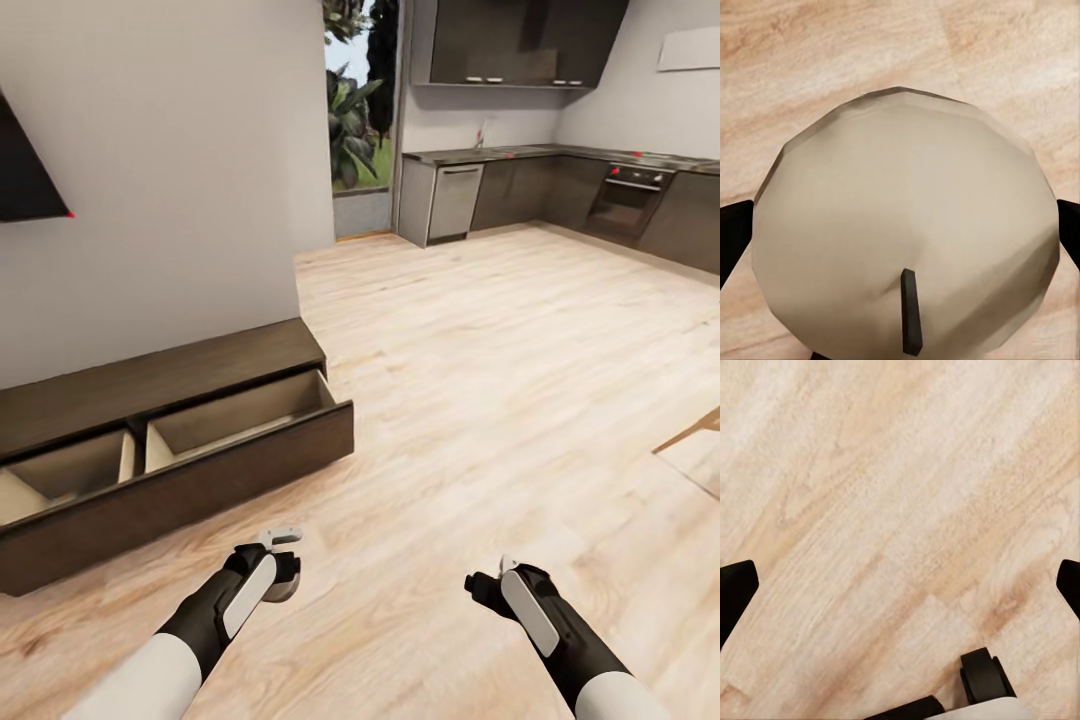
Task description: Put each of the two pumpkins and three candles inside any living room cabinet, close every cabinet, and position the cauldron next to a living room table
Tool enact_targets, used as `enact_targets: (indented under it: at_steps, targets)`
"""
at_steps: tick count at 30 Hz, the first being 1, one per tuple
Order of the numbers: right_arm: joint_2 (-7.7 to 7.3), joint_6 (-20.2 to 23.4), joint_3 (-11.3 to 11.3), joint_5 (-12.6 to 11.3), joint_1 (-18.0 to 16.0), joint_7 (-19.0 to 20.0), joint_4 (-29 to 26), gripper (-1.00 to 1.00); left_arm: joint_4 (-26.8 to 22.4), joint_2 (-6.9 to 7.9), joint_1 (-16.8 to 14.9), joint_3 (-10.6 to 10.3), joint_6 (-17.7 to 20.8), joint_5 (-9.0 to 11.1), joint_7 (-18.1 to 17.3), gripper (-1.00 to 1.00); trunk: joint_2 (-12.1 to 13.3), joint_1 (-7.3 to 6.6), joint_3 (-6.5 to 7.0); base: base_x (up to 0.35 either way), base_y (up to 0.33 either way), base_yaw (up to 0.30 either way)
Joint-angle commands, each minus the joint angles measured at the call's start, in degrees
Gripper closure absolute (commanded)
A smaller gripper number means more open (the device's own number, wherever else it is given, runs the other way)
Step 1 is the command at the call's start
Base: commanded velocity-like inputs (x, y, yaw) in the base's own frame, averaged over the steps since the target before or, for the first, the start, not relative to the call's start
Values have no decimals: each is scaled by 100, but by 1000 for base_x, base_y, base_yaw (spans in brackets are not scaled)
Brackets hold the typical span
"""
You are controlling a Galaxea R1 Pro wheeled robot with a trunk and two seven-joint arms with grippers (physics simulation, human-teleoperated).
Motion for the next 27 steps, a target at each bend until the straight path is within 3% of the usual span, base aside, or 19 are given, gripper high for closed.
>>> enact_targets:
  at_steps: [1,27]
  targets:
    - [-9,5,32,-60,0,-56,-10,-100,-7,2,-5,-21,9,57,58,100,-2,2,-7,221,-219,282]
    - [-17,14,49,-60,-2,-48,-203,-100,-3,-6,-5,-22,9,60,58,100,-2,2,-105,222,-221,271]
